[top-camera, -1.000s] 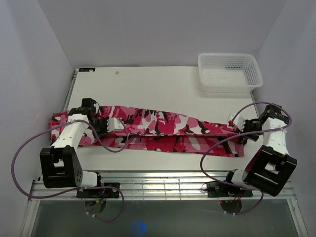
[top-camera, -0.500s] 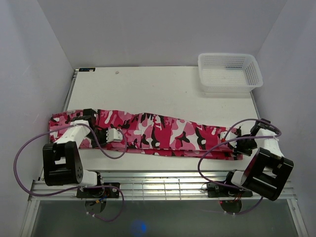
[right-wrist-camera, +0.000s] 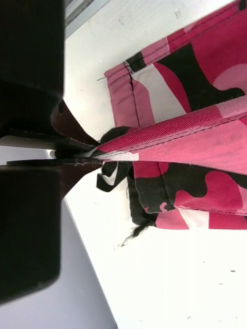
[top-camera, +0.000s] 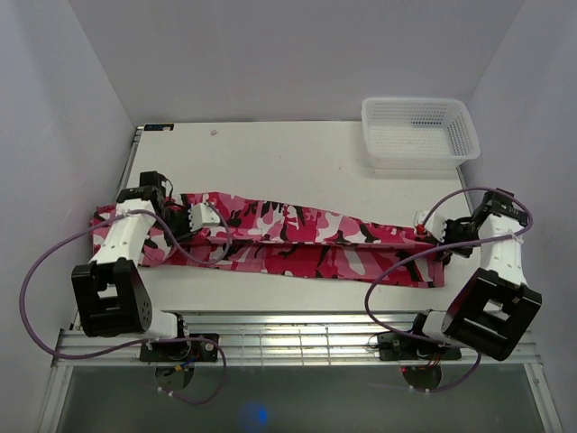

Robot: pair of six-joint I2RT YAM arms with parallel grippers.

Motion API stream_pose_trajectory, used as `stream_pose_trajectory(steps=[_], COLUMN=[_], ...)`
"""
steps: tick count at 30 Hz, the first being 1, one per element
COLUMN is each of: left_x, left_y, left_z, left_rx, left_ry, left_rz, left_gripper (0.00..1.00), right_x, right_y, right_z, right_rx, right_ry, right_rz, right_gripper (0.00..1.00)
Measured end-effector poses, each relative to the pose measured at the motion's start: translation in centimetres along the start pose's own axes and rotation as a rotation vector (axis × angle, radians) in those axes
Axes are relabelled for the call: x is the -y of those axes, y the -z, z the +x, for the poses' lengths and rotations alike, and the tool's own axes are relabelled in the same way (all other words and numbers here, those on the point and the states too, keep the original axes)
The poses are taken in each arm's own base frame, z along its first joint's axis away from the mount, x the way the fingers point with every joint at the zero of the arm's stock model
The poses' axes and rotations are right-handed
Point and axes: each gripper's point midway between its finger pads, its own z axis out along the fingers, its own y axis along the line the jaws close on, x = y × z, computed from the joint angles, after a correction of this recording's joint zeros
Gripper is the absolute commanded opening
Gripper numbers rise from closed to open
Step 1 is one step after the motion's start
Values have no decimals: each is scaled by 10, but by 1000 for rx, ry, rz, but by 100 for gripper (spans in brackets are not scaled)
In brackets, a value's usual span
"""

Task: Fold and stack the trousers
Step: Fold the trousers

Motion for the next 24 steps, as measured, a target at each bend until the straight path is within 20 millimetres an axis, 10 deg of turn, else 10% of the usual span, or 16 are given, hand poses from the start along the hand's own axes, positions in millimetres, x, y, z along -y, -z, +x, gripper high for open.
stream_pose_trajectory(steps=[9, 13, 18, 24], left_x=[70, 81, 86, 49], left_y=[-36, -52, -46, -14], left_z=[33, 46, 43, 11], left_rx=[-45, -74, -88, 16], left_ry=[39, 108, 244, 211], left_rz=[116, 162, 228, 119], left_gripper=[6, 42, 96, 98], right_x=[-52, -84, -67, -1], right_y=[-19, -43, -40, 7], right_z=[18, 32, 41, 31], right_rx=[-66, -100, -137, -112], right_ry=[33, 5, -40, -87], right_rz=[-75, -150, -115, 12], right_gripper=[8, 52, 74, 94])
